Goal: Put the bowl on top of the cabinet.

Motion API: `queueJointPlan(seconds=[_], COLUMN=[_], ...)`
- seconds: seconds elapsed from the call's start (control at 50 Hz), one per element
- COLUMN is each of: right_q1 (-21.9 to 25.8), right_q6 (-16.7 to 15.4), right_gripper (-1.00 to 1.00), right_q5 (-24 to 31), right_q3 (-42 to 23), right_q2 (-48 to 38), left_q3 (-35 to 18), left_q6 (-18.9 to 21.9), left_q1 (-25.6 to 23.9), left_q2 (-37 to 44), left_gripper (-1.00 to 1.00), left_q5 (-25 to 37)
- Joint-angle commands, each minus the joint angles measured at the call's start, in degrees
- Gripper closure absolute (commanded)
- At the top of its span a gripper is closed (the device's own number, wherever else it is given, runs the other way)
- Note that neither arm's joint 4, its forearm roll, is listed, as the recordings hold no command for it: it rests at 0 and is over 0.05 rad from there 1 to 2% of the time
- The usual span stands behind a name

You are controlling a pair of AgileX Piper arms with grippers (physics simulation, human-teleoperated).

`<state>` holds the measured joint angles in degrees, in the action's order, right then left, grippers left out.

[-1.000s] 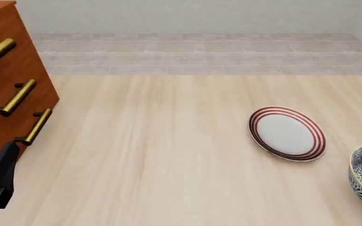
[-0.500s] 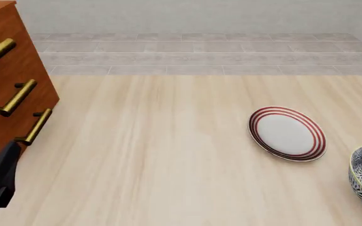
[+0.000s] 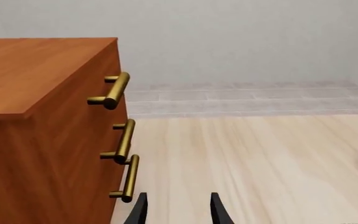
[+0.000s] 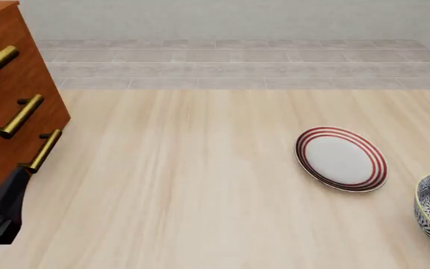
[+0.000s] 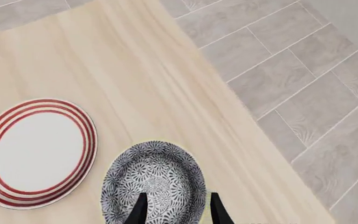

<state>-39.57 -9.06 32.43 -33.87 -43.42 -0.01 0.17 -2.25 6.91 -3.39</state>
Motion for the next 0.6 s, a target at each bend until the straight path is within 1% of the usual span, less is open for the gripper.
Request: queueJointPlan(seconds=[0.02, 0.06, 0.1, 0.26, 0.28, 0.44, 0.6], right_q1=[-2.6, -3.1, -2.9, -3.7, -3.8, -4.1, -5.5], right_q6=[-0.8, -0.9, -0.2, -1.0, -0.5, 0.3, -0.6], right_gripper=[-1.0, -1.0, -1.0, -1.0, -1.0, -1.0, -1.0], right_q5=[-4.0, -4.8, -5.0, -8.1, -8.7, -10.8, -12.7], right_q3=[2.8, 3.1, 3.3, 5.7, 6.2, 8.2, 9.2], right_q2=[-2.2, -2.8, -2.8, -4.7, -5.0, -5.9, -7.7], left_q3=[0.0, 0.0, 0.0, 0.0, 0.0, 0.0, 0.0], left_q6=[0.0, 0.1, 0.1, 0.0, 0.0, 0.1, 0.1], left_q1=[-0.2, -0.2, -0.3, -0.4, -0.5, -0.4, -0.4], left_q2=[1.2, 1.3, 1.8, 1.8, 2.0, 1.9, 2.4], left_gripper=[-1.0, -1.0, -1.0, -1.0, -1.0, -1.0, -1.0], left_q5=[-0.8, -0.9, -1.2, -1.2, -1.3, -1.2, -1.4])
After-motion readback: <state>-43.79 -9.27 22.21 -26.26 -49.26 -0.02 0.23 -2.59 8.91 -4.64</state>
